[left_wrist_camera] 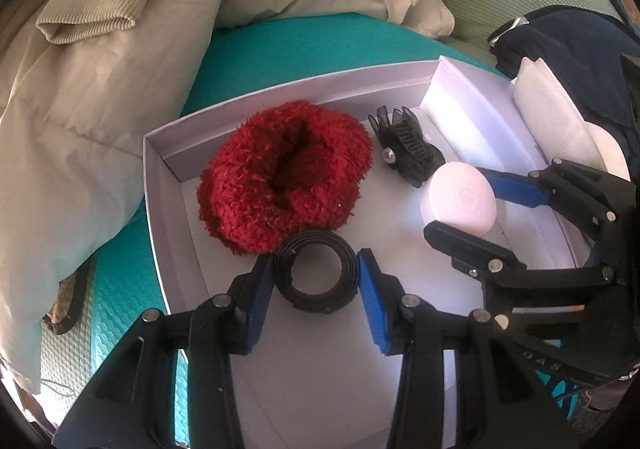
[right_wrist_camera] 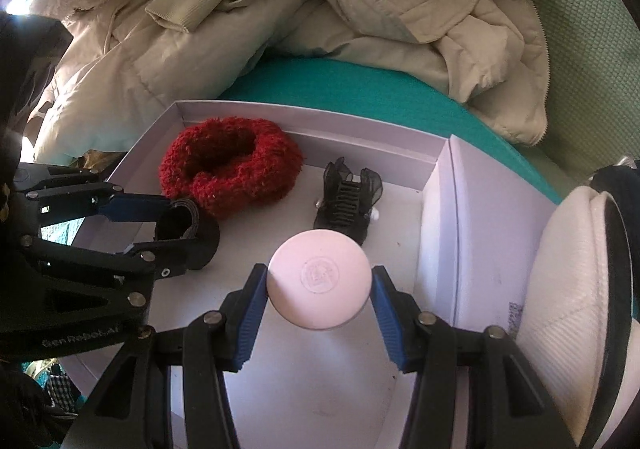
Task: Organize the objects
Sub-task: 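Open the left tool to drop the belt while the right tool lowers the compact into the box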
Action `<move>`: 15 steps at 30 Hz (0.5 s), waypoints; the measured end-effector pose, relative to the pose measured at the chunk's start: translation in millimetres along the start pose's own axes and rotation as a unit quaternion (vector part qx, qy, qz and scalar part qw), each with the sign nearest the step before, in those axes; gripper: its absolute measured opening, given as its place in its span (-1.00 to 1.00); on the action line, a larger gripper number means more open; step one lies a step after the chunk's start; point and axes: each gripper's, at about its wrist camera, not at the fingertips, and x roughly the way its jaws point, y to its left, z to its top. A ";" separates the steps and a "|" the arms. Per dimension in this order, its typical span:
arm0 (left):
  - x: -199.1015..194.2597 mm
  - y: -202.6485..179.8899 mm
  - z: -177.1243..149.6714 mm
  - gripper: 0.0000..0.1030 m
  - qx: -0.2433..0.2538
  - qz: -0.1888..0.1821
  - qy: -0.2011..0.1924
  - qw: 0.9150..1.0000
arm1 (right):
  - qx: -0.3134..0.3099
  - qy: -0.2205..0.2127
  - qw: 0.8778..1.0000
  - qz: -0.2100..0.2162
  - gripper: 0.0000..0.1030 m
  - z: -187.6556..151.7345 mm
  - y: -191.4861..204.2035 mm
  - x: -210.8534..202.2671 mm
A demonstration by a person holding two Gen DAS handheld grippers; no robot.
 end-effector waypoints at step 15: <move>-10.1 -4.7 -0.9 -0.21 0.008 0.004 0.000 1.000 | 0.019 0.009 1.000 -0.009 0.02 -3.4 -5.2 -7.7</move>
